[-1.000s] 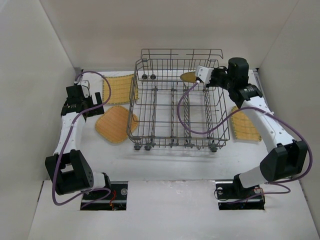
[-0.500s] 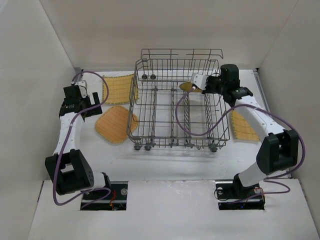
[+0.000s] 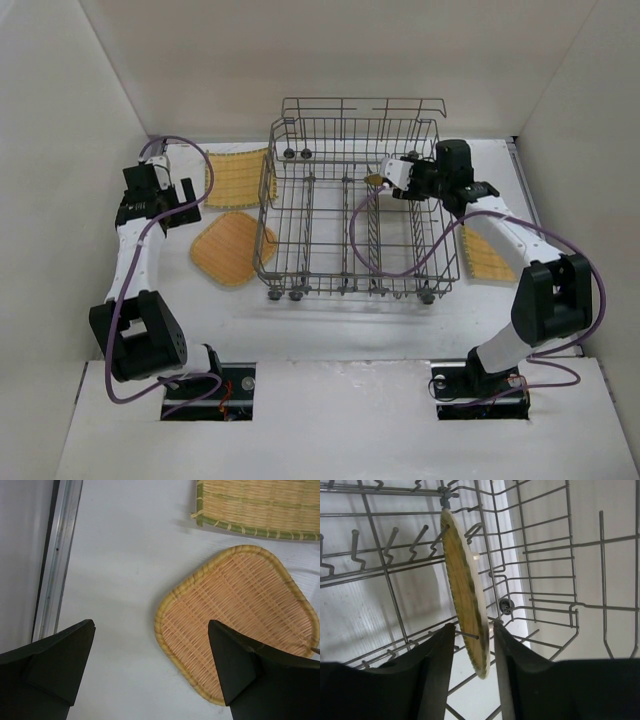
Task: Load the plates into the dish rack
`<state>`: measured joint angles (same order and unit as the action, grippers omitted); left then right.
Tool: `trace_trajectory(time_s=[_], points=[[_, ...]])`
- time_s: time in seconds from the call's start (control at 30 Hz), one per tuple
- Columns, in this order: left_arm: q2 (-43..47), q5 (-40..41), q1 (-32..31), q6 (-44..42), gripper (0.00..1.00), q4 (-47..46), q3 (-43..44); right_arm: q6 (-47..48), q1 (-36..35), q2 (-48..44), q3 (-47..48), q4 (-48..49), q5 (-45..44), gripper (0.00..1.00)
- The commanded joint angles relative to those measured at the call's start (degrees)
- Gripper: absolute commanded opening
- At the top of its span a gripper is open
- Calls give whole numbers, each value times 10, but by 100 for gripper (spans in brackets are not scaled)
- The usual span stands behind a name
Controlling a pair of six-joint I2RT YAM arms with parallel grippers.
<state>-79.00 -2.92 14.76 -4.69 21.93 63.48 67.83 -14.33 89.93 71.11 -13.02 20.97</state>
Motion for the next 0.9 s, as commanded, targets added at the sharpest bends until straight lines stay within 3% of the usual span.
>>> trace_trajectory(time_s=[0.0, 0.07, 0.2, 0.37, 0.5, 0.6, 0.7, 0.87], points=[[-2, -3, 4, -6, 99, -15, 28, -21, -6, -17, -3, -1, 28, 55], [-4, -3, 4, -6, 99, -17, 28, -34, -6, -34, -4, -7, 34, 68], [-6, -3, 0, -6, 99, -25, 23, -51, -6, -91, -6, -18, 30, 80], [-8, -3, -10, -6, 99, -41, 16, -100, -11, -185, 31, -56, 26, 81], [-6, -3, -21, -6, 99, -52, 15, -220, 7, -229, 76, -96, -21, 77], [-3, -3, -36, -4, 99, -60, 15, -326, 85, -241, 90, -159, -29, 71], [3, -2, -50, -3, 99, -63, 14, -423, 214, -252, 66, -219, 11, 66], [18, -3, -66, -3, 99, -71, 8, -460, 417, -232, 4, -302, 94, 70]])
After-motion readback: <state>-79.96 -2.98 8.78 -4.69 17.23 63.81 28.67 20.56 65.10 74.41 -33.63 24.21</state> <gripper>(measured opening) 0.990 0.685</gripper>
